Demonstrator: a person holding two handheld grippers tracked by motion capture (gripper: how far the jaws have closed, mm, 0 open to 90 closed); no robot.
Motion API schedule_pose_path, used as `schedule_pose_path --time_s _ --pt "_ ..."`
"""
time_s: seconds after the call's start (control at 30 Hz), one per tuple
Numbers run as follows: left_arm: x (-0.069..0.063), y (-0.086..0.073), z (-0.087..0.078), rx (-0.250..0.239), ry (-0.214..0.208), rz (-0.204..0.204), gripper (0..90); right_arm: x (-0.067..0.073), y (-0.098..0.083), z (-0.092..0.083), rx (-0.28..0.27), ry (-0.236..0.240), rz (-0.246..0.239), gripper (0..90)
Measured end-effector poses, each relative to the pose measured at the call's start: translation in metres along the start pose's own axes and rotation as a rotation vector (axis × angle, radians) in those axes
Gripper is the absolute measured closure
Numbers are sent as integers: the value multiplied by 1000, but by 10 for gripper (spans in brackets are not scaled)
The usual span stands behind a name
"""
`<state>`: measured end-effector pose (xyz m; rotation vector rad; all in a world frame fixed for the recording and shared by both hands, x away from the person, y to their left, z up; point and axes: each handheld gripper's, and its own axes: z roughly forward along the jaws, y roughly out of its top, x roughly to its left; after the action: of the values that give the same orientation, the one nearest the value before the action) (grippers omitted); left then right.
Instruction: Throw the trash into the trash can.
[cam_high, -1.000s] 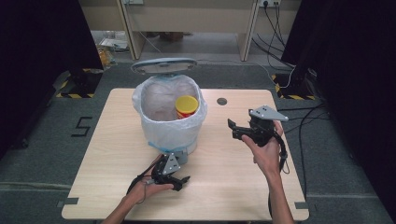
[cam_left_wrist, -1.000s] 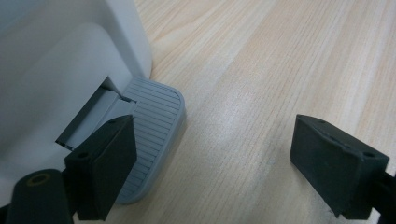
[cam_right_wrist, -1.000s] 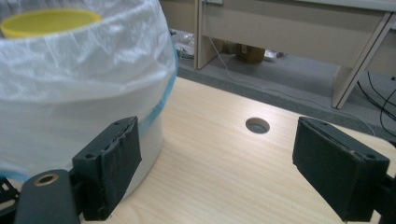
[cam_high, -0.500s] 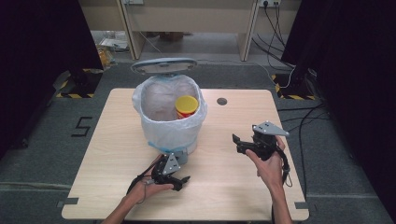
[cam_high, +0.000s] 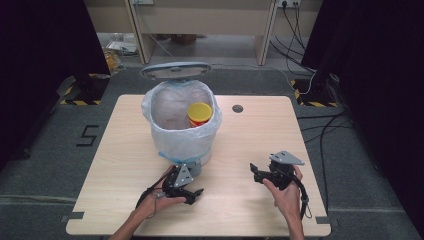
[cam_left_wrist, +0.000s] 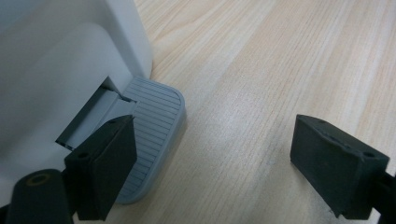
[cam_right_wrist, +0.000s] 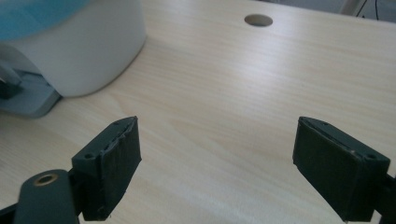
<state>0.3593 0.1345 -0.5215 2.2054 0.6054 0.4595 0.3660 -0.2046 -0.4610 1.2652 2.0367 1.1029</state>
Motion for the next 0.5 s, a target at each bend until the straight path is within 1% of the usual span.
schedule_pose_path --time_s 0.03,0.1,0.13,0.23,0.3,0.33,0.37,0.4,0.47,0.5 --pt "0 0 0 0 0 0 137 1 -4 0 1 -15 -6 156" --pt "0 0 0 0 0 -1 137 1 -9 1 3 -17 -5 156" --pt "0 0 0 -1 0 -1 138 2 -12 1 10 -11 12 156" --pt "0 0 0 2 0 2 137 2 -19 3 -1 -11 28 156" --pt "0 0 0 2 0 3 138 2 -24 3 -10 -7 51 157" --pt "0 0 0 2 0 3 137 3 -27 4 0 -6 52 157" --pt "0 0 0 2 0 3 137 3 -29 6 21 -2 36 158" --pt "0 0 0 2 0 2 137 4 -32 6 27 -6 31 159" --pt "0 0 0 2 0 3 137 3 -38 7 38 -3 44 160" --pt "0 0 0 3 0 3 137 3 -40 7 47 -3 43 161"
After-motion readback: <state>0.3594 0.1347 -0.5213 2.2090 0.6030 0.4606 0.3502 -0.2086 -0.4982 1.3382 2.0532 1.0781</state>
